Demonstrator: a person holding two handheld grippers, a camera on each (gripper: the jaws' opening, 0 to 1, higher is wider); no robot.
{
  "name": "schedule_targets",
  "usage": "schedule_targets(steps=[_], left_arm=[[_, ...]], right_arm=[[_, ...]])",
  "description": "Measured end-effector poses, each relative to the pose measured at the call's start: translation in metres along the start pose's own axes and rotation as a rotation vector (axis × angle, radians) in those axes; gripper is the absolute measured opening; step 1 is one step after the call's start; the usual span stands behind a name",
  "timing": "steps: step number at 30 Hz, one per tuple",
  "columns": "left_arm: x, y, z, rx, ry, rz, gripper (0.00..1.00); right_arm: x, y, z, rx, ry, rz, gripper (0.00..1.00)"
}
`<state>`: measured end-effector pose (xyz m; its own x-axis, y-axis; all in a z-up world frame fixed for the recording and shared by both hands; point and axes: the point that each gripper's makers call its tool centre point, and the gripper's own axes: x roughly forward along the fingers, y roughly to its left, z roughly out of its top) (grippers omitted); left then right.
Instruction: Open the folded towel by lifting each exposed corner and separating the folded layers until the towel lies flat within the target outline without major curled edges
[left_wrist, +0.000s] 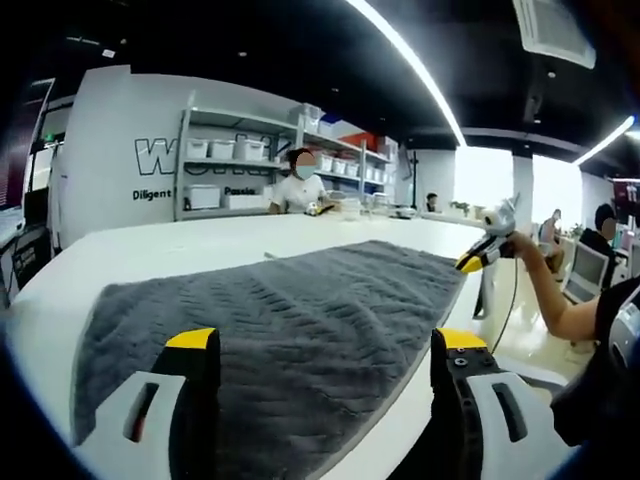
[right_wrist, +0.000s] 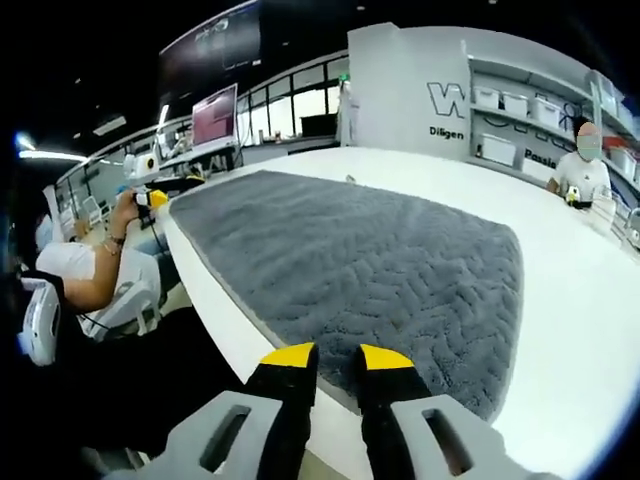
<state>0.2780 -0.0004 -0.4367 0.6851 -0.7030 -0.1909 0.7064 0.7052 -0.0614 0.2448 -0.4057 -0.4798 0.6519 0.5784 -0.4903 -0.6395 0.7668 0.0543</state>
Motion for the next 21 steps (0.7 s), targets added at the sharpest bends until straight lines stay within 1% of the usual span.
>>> schedule_targets(steps=[1, 2, 3, 6, 8, 9, 10, 11, 12, 16, 17, 21], left_arm=[[-0.002, 0.002, 0.001, -0.001, -0.003, 0.006, 0.86], [-0.003, 0.003, 0.001, -0.001, -0.004, 0.01, 0.86], [-0.005, 0.005, 0.002, -0.001, -0.006, 0.016, 0.86], [-0.011, 0.013, 0.002, -0.004, -0.014, 0.036, 0.86], [-0.018, 0.019, 0.003, -0.011, -0.024, 0.057, 0.86], [-0.022, 0.022, 0.003, -0.013, -0.028, 0.066, 0.86], [-0.042, 0.043, 0.0, -0.031, -0.029, 0.112, 0.9], [-0.057, 0.055, -0.012, -0.045, -0.003, 0.143, 0.98], [-0.058, 0.056, -0.014, -0.05, 0.002, 0.148, 0.99], [-0.063, 0.061, -0.018, -0.055, 0.006, 0.164, 0.99], [-0.063, 0.061, -0.018, -0.055, 0.007, 0.164, 0.99], [-0.065, 0.063, -0.023, -0.062, 0.017, 0.168, 0.99]], right_arm=[[-0.001, 0.0, 0.002, 0.01, -0.012, -0.003, 0.14], [-0.003, -0.003, 0.008, 0.008, -0.038, -0.014, 0.17], [-0.005, -0.006, 0.012, 0.019, -0.058, -0.034, 0.2], [-0.009, -0.008, 0.017, 0.013, -0.08, -0.057, 0.32], [-0.011, -0.008, 0.021, 0.02, -0.094, -0.06, 0.39], [-0.012, -0.007, 0.022, 0.018, -0.1, -0.059, 0.0], [-0.011, -0.011, 0.026, 0.017, -0.108, -0.095, 0.0], [-0.01, -0.016, 0.029, 0.007, -0.095, -0.13, 0.85], [-0.01, -0.016, 0.029, 0.005, -0.093, -0.137, 0.88], [-0.011, -0.016, 0.029, -0.001, -0.085, -0.149, 0.95], [-0.011, -0.016, 0.029, -0.001, -0.083, -0.152, 0.98], [-0.012, -0.015, 0.03, 0.0, -0.08, -0.158, 0.99]])
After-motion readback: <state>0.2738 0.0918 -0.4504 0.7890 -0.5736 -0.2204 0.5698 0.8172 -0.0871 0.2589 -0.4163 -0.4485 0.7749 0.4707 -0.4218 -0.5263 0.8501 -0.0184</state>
